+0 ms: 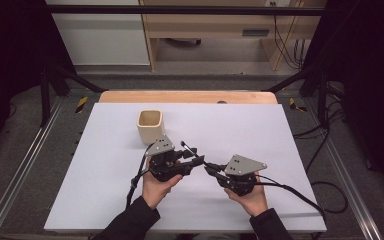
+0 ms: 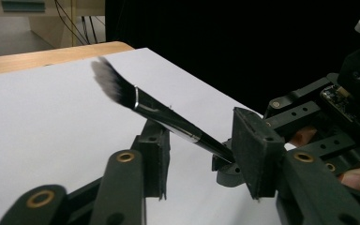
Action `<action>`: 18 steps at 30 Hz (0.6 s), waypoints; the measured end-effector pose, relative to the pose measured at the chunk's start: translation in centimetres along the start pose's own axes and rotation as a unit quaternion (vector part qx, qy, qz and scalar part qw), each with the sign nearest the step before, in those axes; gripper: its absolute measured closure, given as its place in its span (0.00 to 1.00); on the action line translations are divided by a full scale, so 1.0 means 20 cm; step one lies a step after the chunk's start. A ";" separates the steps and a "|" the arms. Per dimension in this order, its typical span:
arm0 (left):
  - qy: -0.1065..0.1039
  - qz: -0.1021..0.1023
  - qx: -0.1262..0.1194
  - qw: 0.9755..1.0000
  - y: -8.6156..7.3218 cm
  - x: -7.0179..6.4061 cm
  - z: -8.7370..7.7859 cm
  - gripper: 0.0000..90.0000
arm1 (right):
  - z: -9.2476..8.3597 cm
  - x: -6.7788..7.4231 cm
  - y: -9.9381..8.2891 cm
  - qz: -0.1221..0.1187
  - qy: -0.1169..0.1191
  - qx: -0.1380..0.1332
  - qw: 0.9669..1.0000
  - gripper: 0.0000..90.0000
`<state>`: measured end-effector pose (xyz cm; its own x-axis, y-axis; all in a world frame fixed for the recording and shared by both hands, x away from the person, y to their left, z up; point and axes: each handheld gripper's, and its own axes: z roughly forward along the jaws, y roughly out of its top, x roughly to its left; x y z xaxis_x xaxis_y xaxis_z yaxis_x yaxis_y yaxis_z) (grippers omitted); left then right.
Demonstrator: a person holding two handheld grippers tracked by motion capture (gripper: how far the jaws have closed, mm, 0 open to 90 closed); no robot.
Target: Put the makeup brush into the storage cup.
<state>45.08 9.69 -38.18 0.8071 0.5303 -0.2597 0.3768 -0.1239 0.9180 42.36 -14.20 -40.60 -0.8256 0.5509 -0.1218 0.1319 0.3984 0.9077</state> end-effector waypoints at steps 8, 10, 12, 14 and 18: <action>-0.005 -0.017 -0.004 1.000 0.00 0.02 -0.01 0.73 | 0.01 0.00 0.00 -0.003 0.004 0.002 1.000 0.93; -0.006 -0.019 -0.006 1.000 0.00 0.02 -0.01 0.74 | 0.01 0.00 -0.01 -0.003 0.005 0.003 1.000 0.93; -0.008 -0.018 -0.006 1.000 0.00 0.01 -0.02 0.76 | 0.01 0.00 -0.01 -0.005 0.005 0.004 1.000 0.93; -0.009 -0.017 -0.007 1.000 0.00 0.01 -0.02 0.77 | 0.01 0.01 -0.01 -0.007 0.005 0.006 1.000 0.93; -0.013 -0.019 -0.008 1.000 -0.01 0.01 -0.02 0.81 | 0.02 0.01 -0.01 -0.011 0.007 0.011 1.000 0.93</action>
<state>44.97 10.09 -38.20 0.8039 0.5125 -0.3019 0.4001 -0.0903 0.9120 42.44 -13.87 -41.07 -0.8356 0.5324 -0.1357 0.1263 0.4265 0.8956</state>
